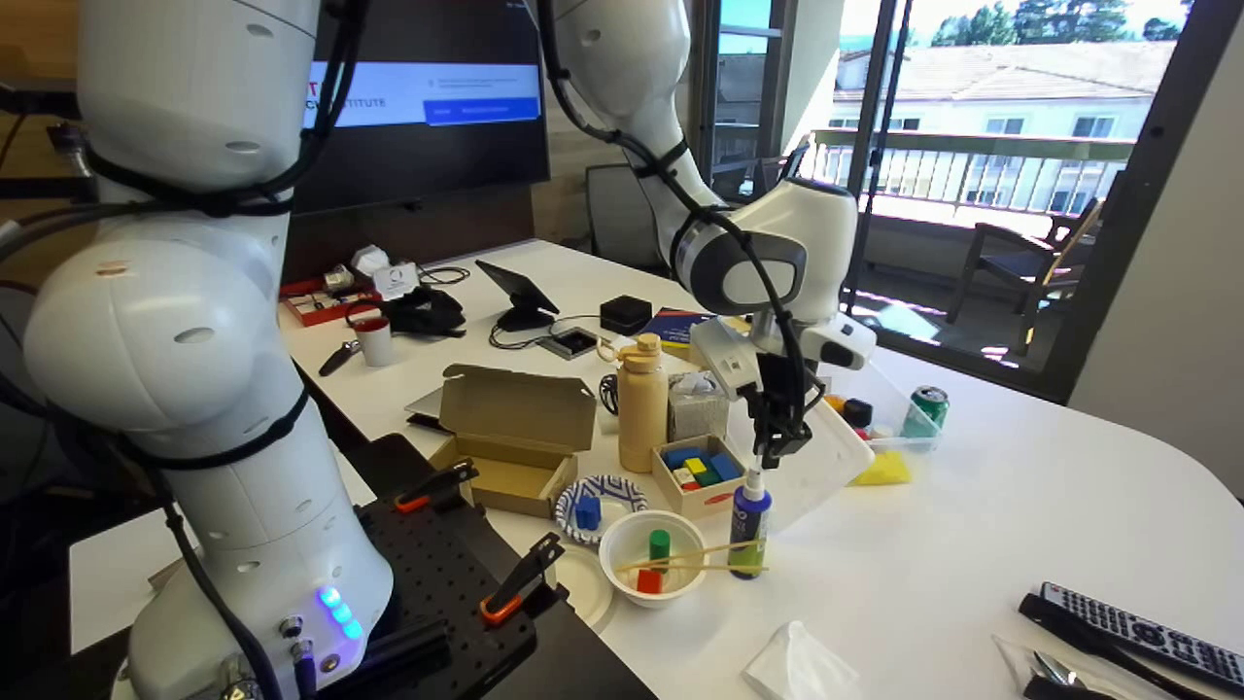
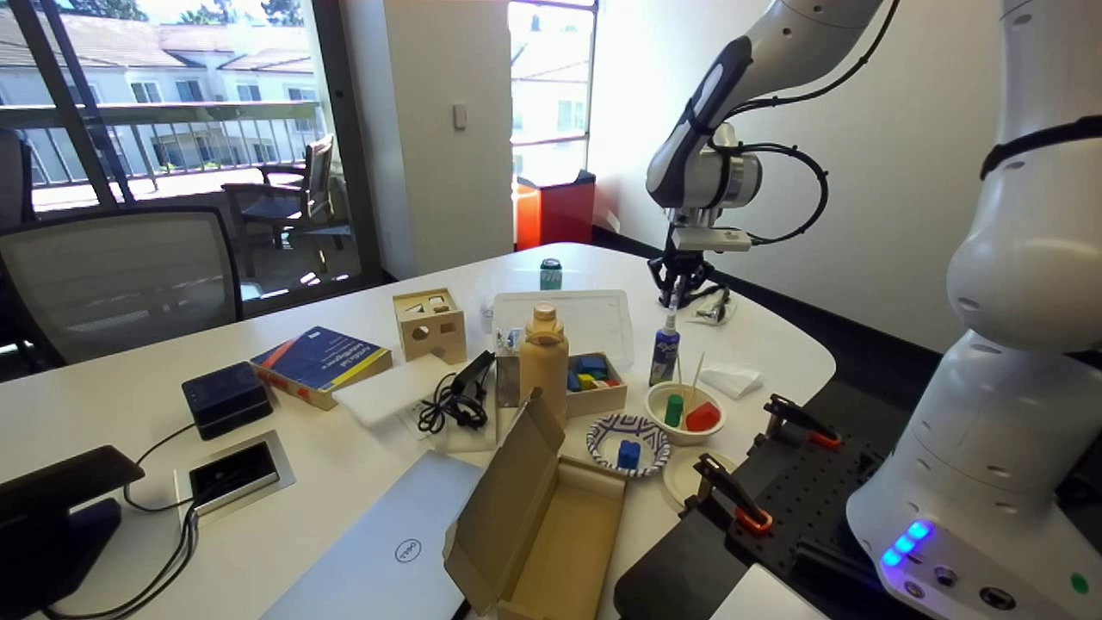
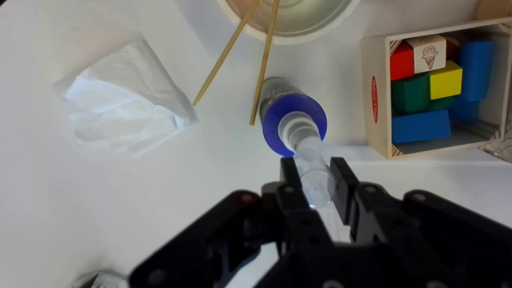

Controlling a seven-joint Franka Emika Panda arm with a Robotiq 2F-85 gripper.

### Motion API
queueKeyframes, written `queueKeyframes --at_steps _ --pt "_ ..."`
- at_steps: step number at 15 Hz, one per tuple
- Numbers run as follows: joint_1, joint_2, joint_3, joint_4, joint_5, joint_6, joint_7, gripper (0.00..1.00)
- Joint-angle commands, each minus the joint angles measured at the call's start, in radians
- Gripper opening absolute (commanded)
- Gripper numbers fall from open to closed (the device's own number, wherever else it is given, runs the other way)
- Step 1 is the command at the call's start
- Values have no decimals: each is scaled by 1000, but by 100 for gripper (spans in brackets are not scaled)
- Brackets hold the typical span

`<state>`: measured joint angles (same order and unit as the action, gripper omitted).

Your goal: Pick up the lid and put it on the bottle

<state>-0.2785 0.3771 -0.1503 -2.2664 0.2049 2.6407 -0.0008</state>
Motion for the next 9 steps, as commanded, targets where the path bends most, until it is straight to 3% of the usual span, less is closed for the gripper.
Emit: queueKeyframes --at_steps 1,9 --pt "-8 5 7 18 15 -38 -17 6" --pt "15 6 -9 18 -13 -56 21 6"
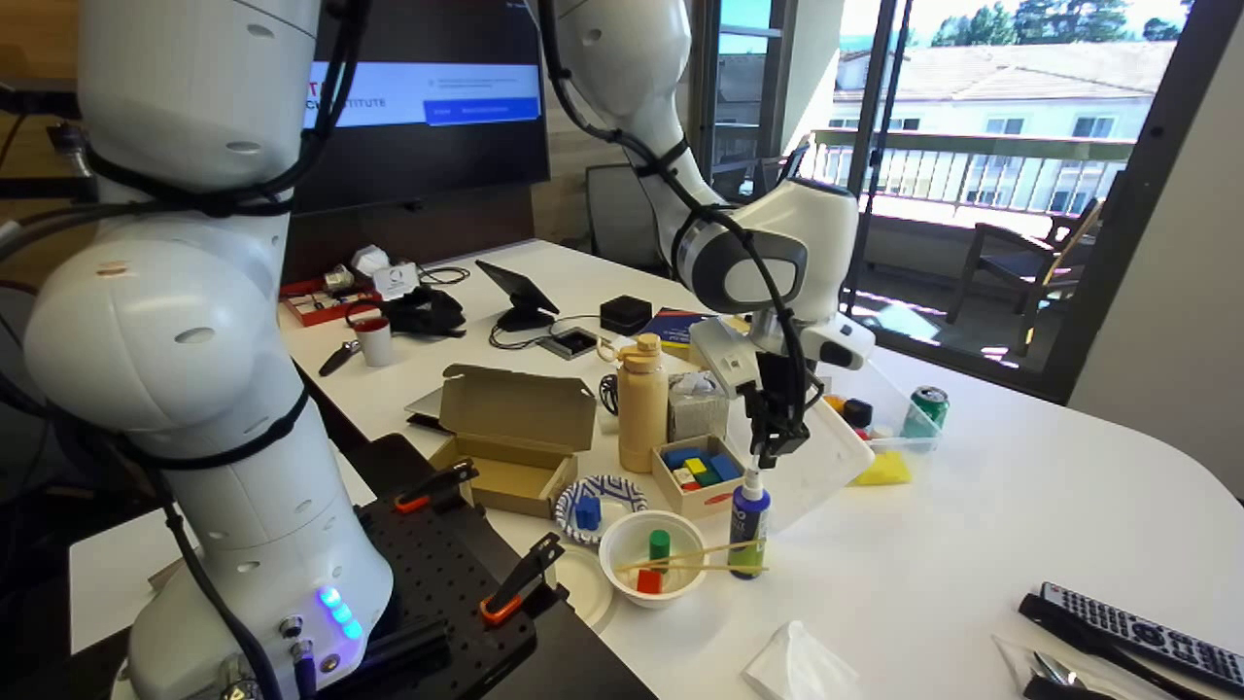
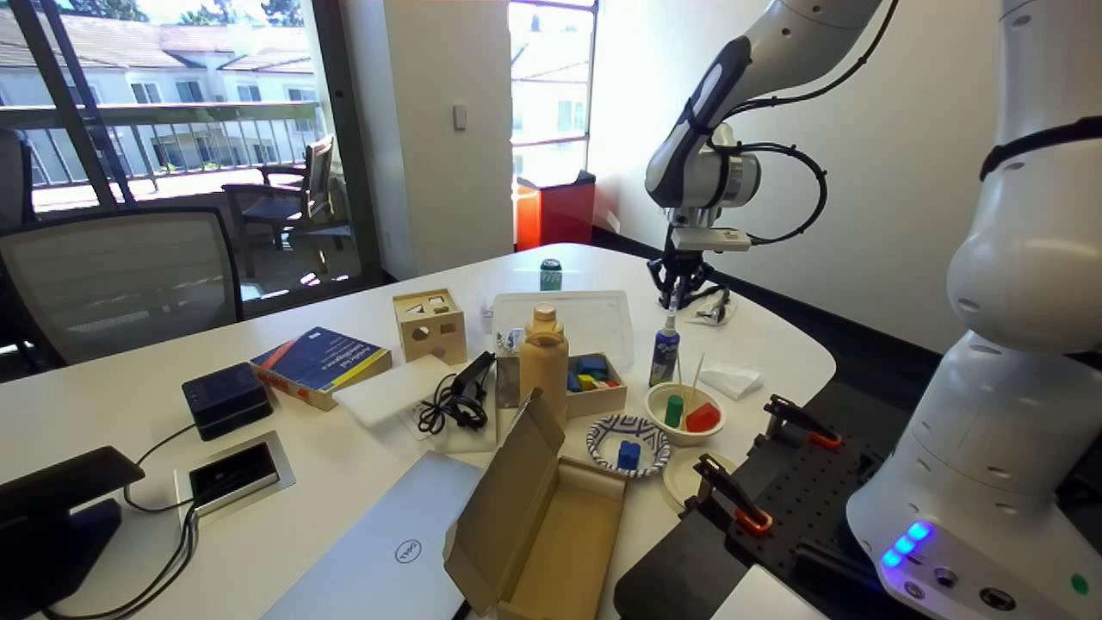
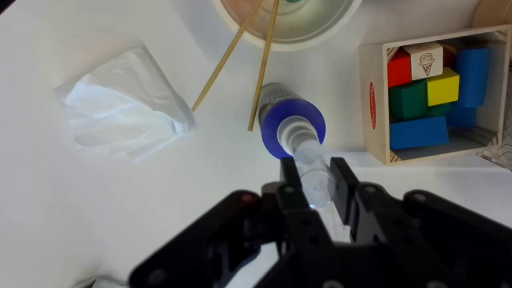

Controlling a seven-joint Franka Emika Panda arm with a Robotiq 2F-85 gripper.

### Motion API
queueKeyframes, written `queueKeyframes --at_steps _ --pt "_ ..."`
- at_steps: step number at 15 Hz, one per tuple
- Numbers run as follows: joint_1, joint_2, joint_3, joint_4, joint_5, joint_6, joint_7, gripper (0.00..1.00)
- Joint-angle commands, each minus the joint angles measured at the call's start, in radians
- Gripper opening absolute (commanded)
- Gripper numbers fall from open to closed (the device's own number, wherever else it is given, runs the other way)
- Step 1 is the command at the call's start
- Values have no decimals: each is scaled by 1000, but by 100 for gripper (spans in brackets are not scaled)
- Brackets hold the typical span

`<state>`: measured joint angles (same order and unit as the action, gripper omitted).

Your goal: Pick up the lid and put it on the bottle

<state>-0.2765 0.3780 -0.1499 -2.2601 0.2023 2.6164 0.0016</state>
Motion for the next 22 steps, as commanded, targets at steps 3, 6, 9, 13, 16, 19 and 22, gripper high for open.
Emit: queueKeyframes --at_steps 3,6,9,13,16,19,22 --pt "27 12 -22 12 -29 -25 47 6" --pt "51 15 -37 9 -58 -21 84 6" --pt "61 7 -38 6 -68 -28 106 6" --pt "68 -2 -44 -1 -70 -34 113 6" --pt "63 -10 -42 -6 -61 -43 109 6" --pt "59 -16 -38 -11 -57 -58 102 6" --pt "60 -23 -40 -17 -58 -83 105 6"
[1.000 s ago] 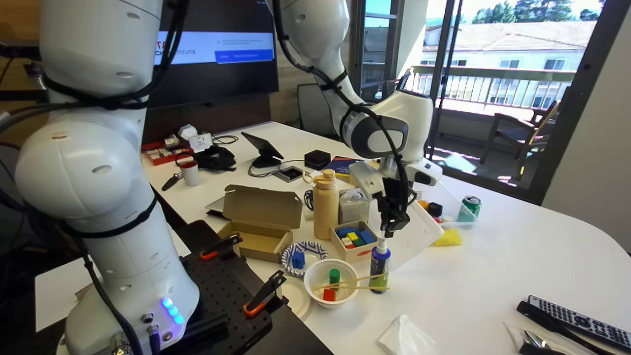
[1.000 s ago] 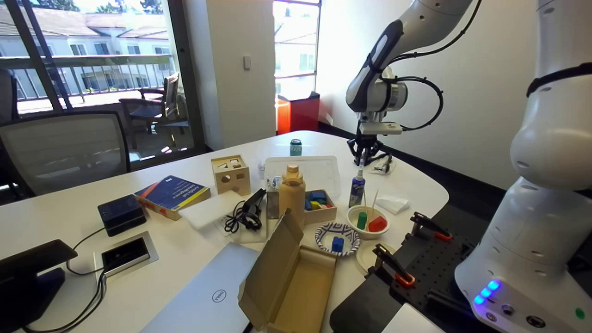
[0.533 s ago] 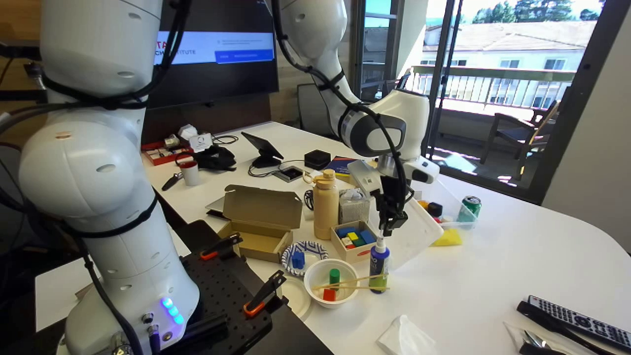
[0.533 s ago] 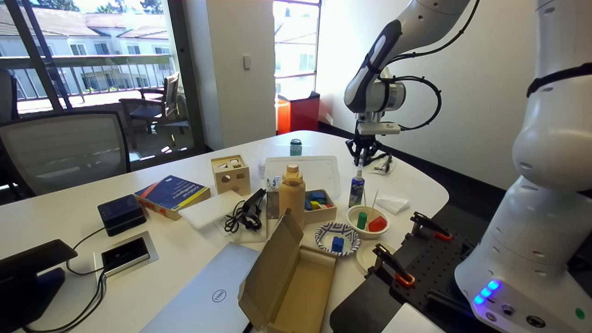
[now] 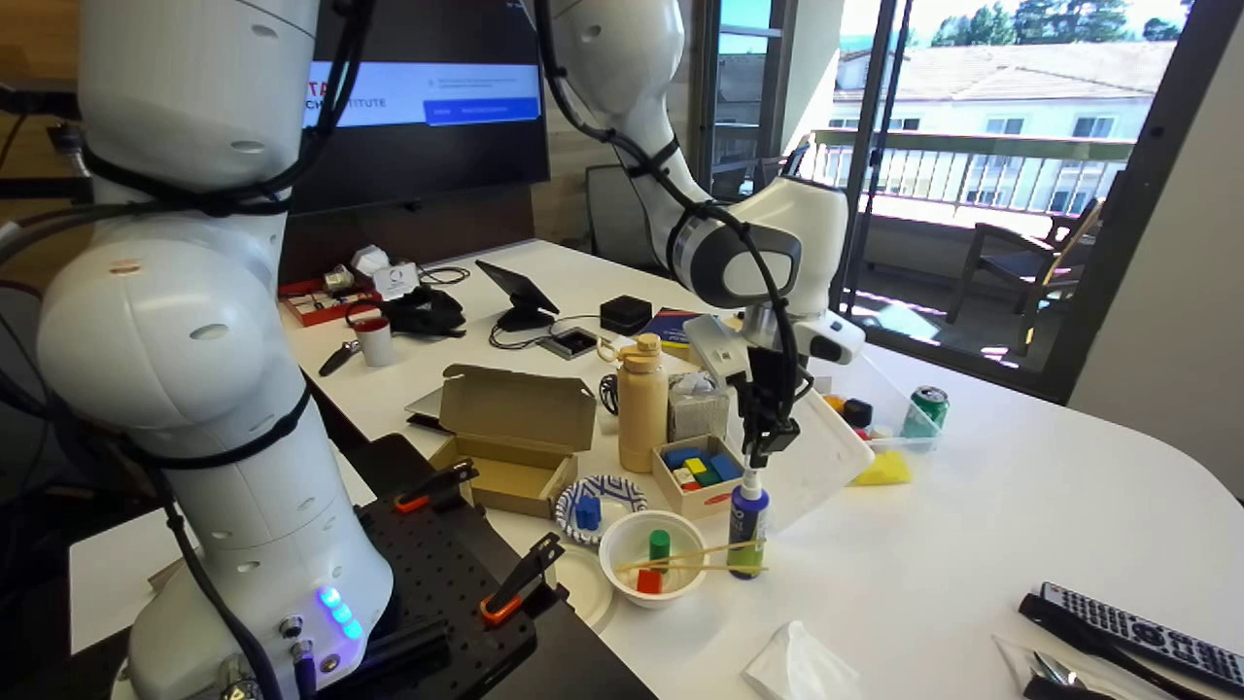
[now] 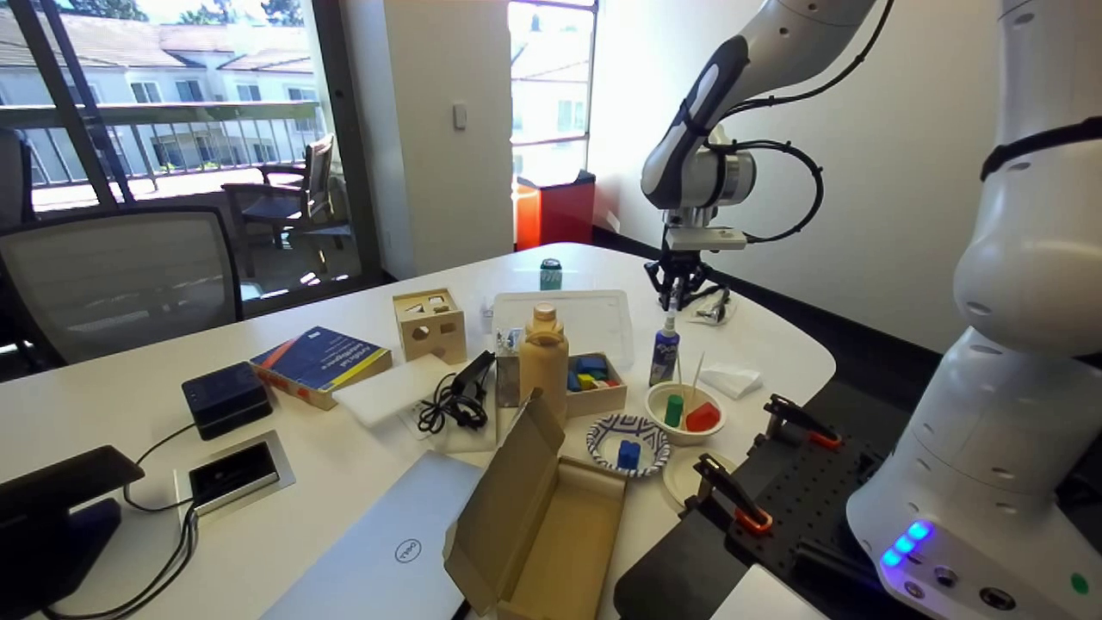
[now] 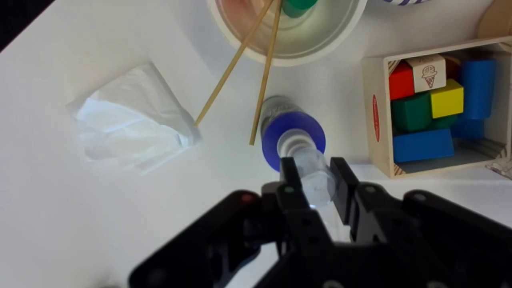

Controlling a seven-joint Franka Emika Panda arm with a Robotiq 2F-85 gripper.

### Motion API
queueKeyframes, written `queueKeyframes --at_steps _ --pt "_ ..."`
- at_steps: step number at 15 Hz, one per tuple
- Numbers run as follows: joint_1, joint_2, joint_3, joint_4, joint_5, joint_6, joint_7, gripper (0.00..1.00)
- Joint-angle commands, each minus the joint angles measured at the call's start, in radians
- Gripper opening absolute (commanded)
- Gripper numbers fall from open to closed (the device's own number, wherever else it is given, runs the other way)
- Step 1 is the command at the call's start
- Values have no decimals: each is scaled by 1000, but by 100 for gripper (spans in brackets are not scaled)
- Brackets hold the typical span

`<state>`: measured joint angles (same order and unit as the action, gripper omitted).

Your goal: Pick up the lid and put it on the bottle

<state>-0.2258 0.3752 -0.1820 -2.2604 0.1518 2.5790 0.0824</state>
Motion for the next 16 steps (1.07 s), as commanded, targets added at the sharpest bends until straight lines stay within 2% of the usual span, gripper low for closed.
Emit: queueKeyframes --at_steps 1,16 --pt "11 -23 -11 -21 -11 -46 32 6" --pt "12 11 -16 -2 -16 1 32 6"
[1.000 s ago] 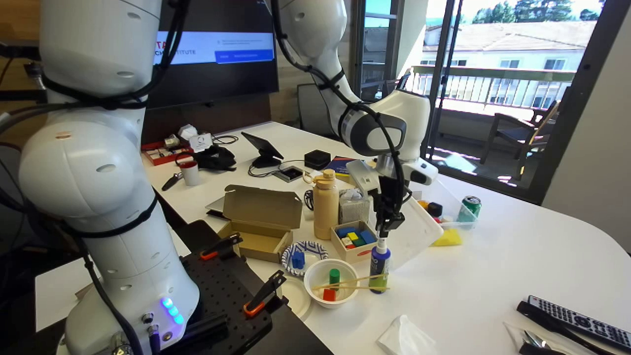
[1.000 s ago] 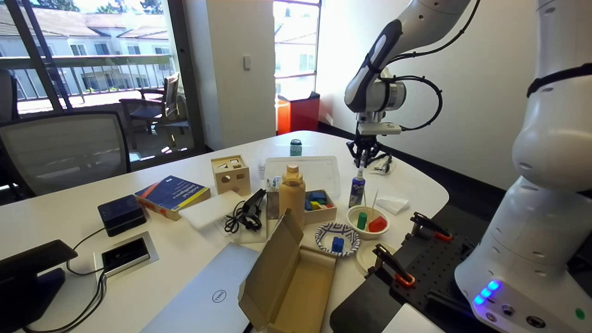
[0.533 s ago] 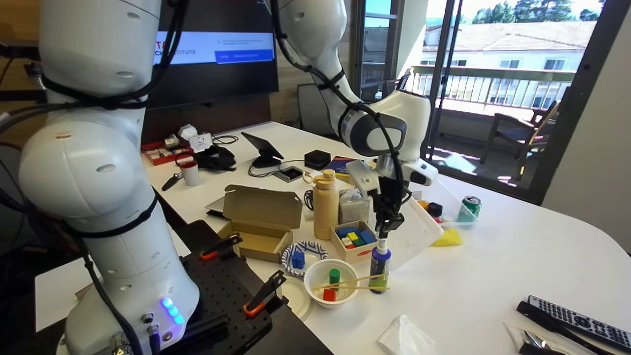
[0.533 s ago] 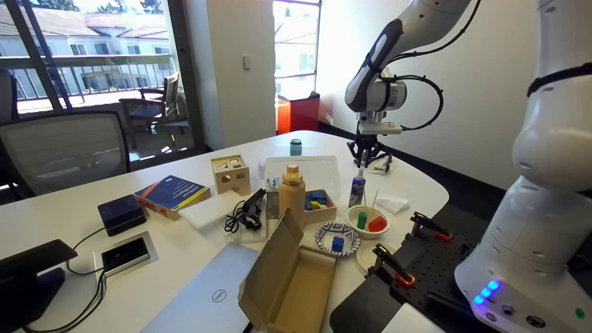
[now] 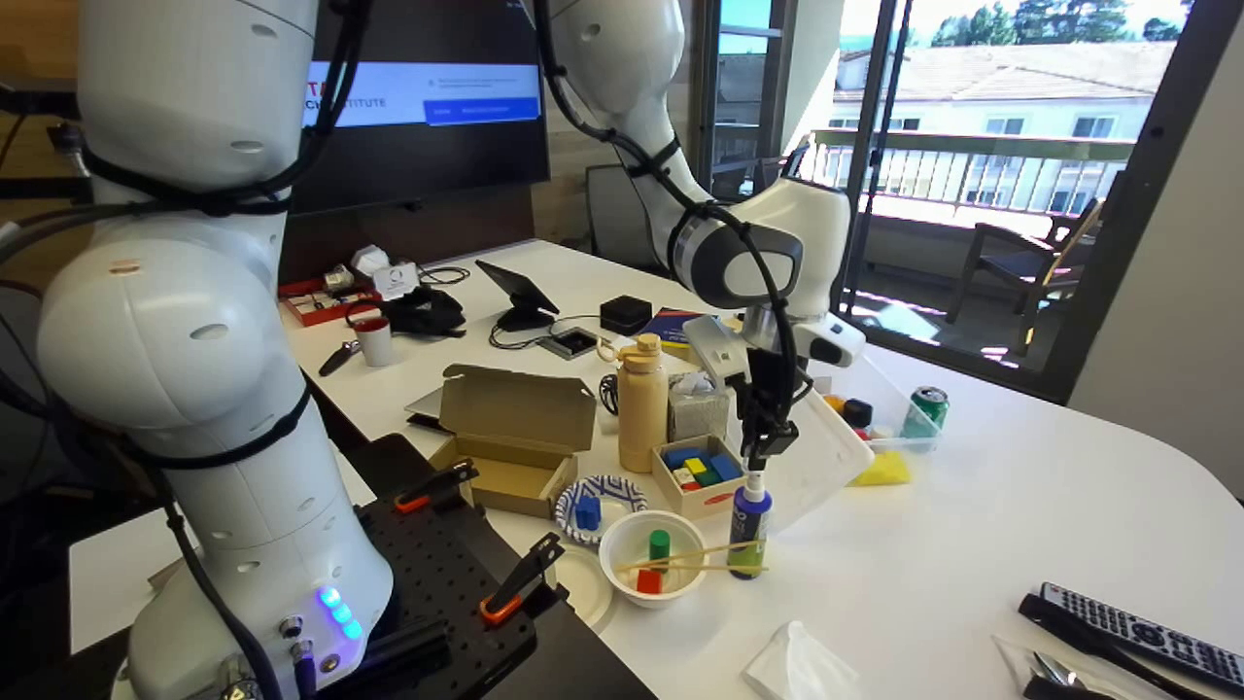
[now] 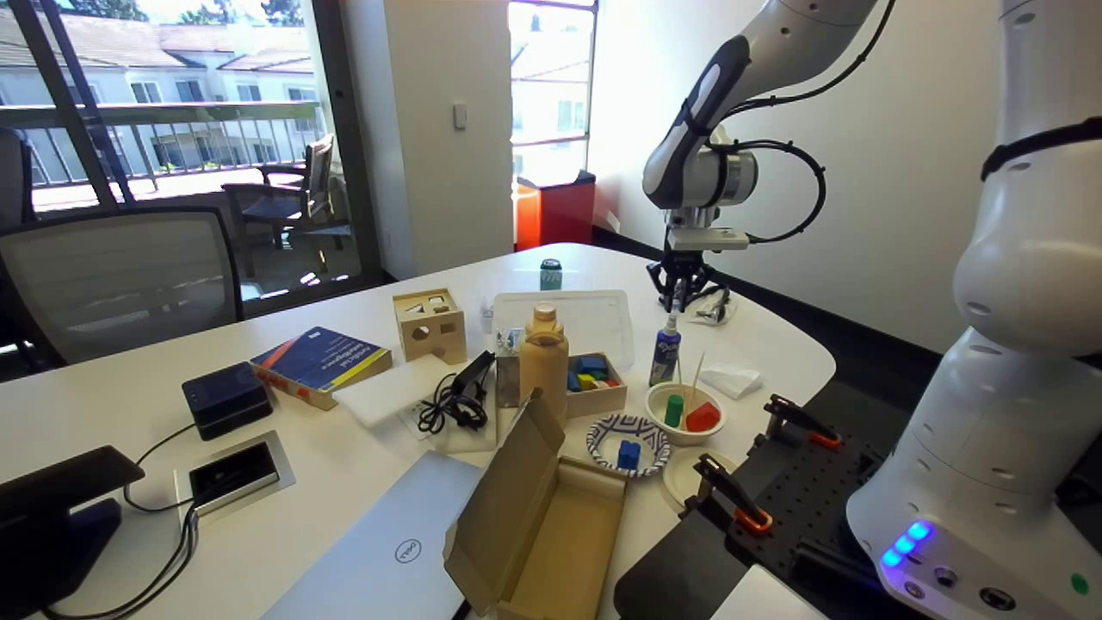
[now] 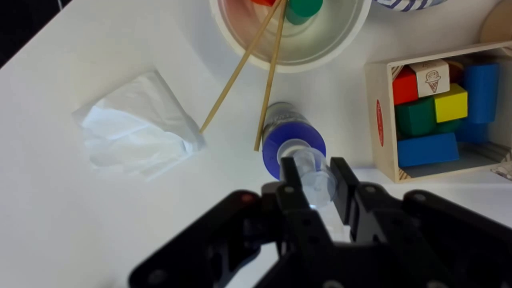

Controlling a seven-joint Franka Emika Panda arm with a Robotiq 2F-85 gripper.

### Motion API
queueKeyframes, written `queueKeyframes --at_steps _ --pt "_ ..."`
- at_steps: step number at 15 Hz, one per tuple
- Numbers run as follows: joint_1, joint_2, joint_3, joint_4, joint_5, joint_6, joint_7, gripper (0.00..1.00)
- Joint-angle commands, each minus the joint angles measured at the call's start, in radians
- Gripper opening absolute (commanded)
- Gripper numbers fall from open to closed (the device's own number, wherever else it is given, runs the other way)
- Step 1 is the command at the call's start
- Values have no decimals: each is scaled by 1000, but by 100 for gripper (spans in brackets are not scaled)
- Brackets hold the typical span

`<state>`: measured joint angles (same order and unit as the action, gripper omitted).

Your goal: Pick up the lid and put it on the bottle

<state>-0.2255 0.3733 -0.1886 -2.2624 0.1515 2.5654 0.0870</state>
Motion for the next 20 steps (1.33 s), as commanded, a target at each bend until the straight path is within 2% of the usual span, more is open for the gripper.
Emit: queueKeyframes --at_steps 1,20 --pt "12 12 -10 -1 -15 17 27 6" --pt "8 92 -1 38 -30 25 11 6"
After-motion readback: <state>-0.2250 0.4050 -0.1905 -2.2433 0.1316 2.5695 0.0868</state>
